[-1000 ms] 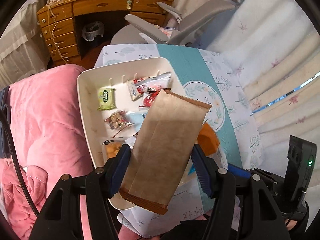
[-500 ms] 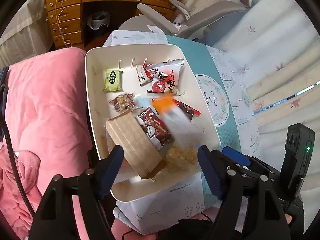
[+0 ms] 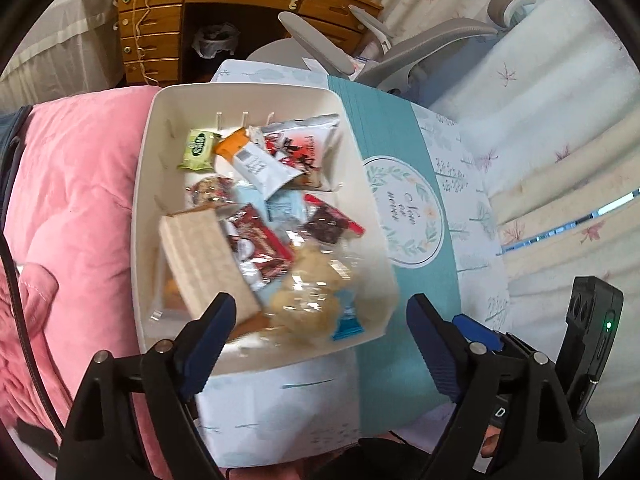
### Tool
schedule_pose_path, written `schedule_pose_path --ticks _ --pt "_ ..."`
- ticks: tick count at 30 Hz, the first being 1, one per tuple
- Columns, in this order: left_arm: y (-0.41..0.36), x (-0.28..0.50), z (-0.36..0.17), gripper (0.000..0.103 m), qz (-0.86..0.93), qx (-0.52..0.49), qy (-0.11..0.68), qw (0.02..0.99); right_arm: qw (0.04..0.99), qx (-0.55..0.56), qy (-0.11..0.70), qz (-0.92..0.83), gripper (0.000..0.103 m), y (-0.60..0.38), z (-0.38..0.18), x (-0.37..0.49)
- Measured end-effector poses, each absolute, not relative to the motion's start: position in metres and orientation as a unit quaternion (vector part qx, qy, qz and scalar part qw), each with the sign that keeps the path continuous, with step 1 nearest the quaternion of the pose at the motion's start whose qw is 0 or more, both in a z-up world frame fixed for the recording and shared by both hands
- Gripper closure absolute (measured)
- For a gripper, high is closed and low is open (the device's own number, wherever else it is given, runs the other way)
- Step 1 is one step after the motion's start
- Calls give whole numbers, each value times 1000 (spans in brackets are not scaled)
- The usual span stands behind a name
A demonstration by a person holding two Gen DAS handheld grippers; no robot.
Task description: Organize snacks
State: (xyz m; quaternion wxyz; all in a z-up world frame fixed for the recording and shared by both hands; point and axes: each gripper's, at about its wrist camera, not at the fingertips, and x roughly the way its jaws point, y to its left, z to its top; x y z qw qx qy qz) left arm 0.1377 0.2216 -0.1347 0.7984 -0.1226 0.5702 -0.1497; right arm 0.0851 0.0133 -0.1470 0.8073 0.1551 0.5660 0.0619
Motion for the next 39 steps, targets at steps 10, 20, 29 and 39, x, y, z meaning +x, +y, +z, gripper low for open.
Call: schedule_pose_path --ticks 10,20,29,39 --pt "128 101 -117 3 -82 -157 535 826 816 85 560 119 15 -78 -131 81" --pt "52 45 -78 1 -65 -129 515 845 816 97 559 111 5 -165 -107 44" --pt "48 4 -49 1 -20 -86 498 863 821 98 552 106 3 -166 -62 9" --pt "51 -33 -38 1 22 -78 480 874 858 35 500 109 3 -137 -18 -38"
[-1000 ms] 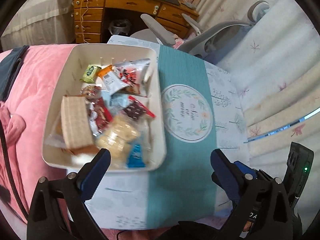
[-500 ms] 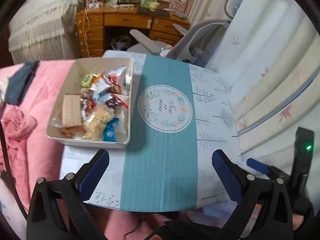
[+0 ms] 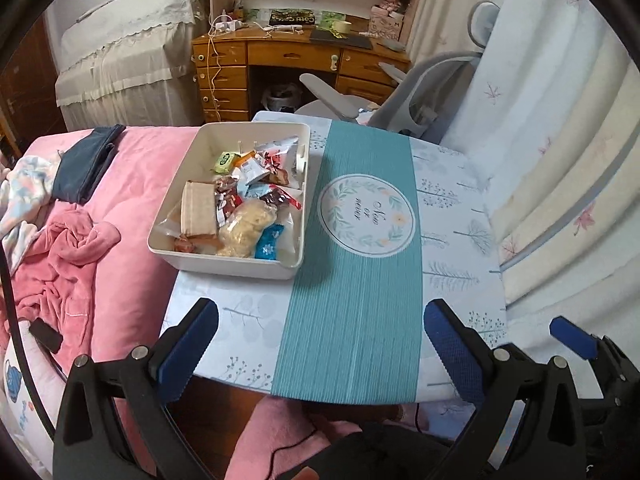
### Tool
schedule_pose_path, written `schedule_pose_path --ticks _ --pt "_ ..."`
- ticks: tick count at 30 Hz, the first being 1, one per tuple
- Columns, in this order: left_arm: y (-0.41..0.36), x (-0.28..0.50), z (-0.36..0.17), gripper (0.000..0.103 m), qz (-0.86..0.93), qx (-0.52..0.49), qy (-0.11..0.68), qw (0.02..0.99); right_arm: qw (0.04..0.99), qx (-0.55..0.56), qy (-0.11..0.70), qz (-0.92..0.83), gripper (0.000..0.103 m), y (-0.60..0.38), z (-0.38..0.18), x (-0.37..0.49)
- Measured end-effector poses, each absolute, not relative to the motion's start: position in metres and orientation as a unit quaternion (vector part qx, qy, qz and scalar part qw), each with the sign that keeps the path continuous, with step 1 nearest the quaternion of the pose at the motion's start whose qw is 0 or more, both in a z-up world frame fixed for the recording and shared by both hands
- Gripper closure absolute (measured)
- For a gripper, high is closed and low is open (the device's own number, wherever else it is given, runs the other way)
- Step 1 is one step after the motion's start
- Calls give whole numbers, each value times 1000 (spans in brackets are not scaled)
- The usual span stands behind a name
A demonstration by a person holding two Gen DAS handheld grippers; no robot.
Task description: Organize snacks
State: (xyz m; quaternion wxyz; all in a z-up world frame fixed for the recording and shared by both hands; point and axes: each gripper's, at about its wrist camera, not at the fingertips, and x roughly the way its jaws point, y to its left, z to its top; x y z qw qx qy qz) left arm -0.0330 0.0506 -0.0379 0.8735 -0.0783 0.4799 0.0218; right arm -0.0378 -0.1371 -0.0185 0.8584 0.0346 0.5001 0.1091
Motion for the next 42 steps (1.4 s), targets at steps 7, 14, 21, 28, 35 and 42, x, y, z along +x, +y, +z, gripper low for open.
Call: schedule_pose_path --ticks 7,14,21,28,35,42 --pt "35 -50 -32 1 36 -63 454 888 862 27 497 98 0 -142 -22 -47" --pt "10 -50 -30 1 31 -26 450 892 866 21 489 100 0 -148 -22 -54" --pt "-2 -45 -30 1 31 -11 451 892 865 32 493 90 0 -160 -27 -54" --pt "-11 -41 -25 1 31 -7 441 897 864 40 495 87 0 -170 -29 -49" --pt "-15 -35 -23 1 35 -7 437 899 862 40 498 87 0 -175 -31 -45" --pt "-19 -31 -23 1 37 -5 437 899 861 40 500 87 0 -177 -32 -41"
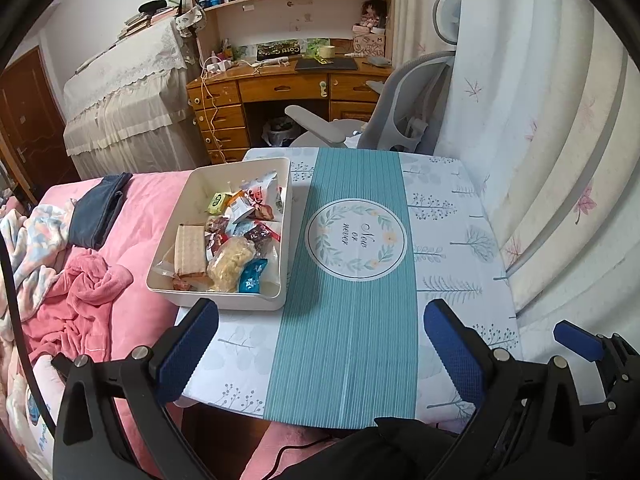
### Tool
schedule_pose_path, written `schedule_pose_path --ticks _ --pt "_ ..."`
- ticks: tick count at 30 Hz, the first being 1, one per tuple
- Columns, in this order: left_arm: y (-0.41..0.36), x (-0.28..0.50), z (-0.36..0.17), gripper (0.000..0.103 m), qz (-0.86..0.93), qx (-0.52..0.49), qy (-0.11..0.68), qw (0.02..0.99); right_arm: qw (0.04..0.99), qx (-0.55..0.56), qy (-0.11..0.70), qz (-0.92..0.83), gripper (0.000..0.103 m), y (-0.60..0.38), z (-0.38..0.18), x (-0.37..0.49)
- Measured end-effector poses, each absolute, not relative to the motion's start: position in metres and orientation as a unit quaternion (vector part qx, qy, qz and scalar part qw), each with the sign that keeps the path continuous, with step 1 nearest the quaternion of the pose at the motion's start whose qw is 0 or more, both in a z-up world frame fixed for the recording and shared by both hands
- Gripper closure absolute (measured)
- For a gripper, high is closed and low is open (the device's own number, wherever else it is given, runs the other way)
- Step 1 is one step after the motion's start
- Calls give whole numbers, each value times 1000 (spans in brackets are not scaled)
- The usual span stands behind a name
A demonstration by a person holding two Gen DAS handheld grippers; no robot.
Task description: Organize snacks
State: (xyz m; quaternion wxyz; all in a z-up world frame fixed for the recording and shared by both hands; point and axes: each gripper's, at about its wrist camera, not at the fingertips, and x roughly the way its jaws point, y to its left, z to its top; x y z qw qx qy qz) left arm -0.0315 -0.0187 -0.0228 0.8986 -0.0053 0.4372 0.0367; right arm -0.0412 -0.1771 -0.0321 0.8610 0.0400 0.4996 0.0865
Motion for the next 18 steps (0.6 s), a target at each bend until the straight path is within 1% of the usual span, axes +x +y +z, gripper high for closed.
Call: schedule_pose_path --ticks 18 --pt "-34 -25 -23 1 25 1 438 899 855 44 510 77 0 -199 -42 -32"
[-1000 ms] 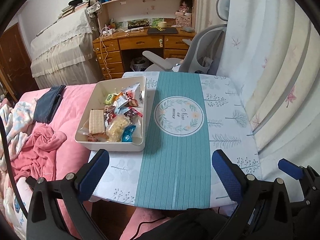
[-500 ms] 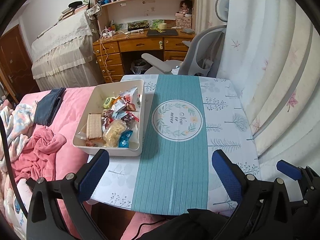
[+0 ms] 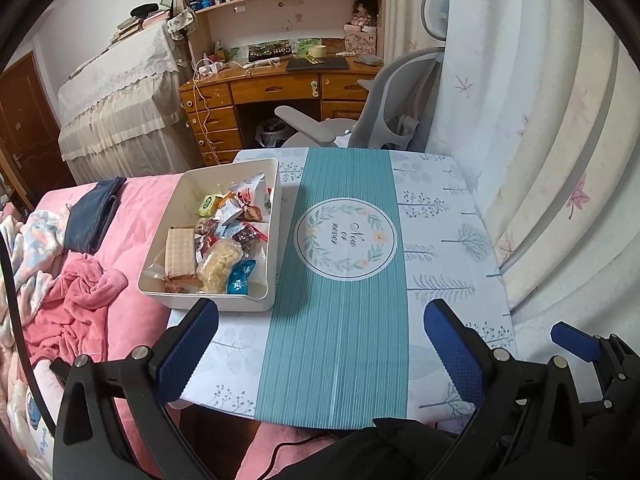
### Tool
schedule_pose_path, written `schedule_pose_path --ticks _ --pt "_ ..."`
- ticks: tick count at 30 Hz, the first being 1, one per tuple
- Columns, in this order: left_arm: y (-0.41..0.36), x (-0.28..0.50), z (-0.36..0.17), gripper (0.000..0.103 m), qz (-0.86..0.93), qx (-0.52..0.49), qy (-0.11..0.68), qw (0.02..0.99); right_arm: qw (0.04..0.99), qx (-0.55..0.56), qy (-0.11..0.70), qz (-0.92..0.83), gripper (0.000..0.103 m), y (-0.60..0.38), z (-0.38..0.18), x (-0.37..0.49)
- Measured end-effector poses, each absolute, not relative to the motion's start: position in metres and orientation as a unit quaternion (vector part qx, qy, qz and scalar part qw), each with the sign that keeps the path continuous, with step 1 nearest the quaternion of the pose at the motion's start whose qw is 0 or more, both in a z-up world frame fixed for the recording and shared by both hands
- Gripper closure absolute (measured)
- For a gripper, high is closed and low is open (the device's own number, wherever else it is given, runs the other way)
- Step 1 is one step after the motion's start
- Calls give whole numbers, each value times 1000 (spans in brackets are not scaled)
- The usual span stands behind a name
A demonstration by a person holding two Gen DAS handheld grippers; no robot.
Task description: Organize snacks
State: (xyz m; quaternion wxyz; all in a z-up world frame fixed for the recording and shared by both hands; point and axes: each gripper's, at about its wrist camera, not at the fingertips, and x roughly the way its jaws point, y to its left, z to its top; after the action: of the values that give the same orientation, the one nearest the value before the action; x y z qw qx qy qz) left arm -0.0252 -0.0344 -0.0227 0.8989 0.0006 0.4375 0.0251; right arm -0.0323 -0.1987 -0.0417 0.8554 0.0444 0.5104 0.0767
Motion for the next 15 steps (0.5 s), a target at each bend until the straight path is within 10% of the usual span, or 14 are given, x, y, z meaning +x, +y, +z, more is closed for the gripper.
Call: schedule_pose_path --ticks 15 --pt "-30 -32 -25 1 25 -3 437 899 857 41 508 79 0 -197 -40 -36"
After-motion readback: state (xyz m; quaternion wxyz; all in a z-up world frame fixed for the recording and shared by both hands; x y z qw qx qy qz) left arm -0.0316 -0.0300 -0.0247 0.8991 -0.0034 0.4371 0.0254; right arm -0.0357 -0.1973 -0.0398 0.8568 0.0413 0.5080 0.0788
